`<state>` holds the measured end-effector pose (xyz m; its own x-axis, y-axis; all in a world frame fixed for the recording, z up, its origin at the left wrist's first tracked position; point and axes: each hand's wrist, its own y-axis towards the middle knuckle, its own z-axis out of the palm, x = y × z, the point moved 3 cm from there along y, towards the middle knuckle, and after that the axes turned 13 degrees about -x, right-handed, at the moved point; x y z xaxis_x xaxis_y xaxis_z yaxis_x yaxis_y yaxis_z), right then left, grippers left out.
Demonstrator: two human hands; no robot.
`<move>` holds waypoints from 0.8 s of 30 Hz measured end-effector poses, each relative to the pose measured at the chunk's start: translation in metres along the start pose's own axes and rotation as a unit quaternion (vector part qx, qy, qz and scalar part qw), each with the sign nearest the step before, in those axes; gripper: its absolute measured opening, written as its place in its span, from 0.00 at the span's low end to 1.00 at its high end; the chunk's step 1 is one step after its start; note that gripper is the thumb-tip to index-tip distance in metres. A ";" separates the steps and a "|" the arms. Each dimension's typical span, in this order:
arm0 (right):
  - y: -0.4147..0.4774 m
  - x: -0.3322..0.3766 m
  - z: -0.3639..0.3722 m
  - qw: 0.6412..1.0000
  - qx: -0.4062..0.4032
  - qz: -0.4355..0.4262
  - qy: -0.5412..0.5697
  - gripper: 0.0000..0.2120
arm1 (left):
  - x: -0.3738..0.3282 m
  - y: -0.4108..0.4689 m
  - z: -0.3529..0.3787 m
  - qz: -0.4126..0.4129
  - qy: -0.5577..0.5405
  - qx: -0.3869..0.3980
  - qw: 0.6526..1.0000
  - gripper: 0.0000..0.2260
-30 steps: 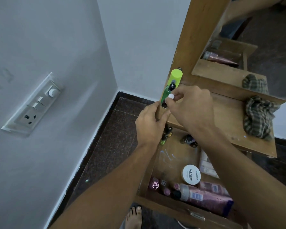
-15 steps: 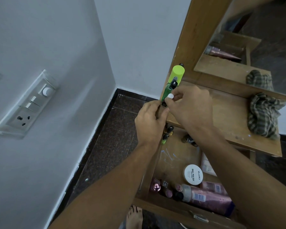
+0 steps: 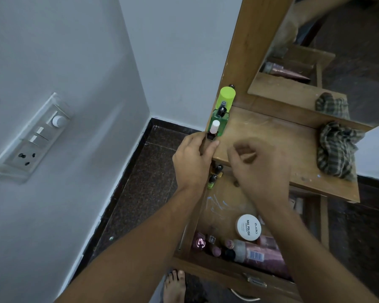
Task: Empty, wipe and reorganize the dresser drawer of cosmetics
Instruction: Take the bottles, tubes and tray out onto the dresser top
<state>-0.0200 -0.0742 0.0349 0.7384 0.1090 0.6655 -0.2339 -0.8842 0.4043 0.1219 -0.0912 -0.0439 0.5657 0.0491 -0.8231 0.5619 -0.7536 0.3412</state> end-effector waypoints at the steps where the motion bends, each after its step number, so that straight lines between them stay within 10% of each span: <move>1: -0.015 -0.008 -0.001 1.000 0.015 0.017 0.005 0.01 | 0.000 0.000 -0.001 -0.001 0.001 0.005 1.000 0.18; 11: -0.058 -0.039 0.048 0.971 0.199 0.033 -0.130 0.13 | 0.012 -0.021 -0.017 -0.041 -0.018 0.005 0.999 0.22; 24: -0.033 -0.036 0.005 0.983 0.134 -0.009 -0.122 0.05 | 0.008 -0.020 -0.014 -0.045 -0.034 0.011 0.998 0.21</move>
<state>-0.0358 -0.0512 -0.0053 0.8782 0.0433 0.4764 -0.0681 -0.9745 0.2140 0.1235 -0.0668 -0.0506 0.4711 0.0732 -0.8790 0.5942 -0.7628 0.2549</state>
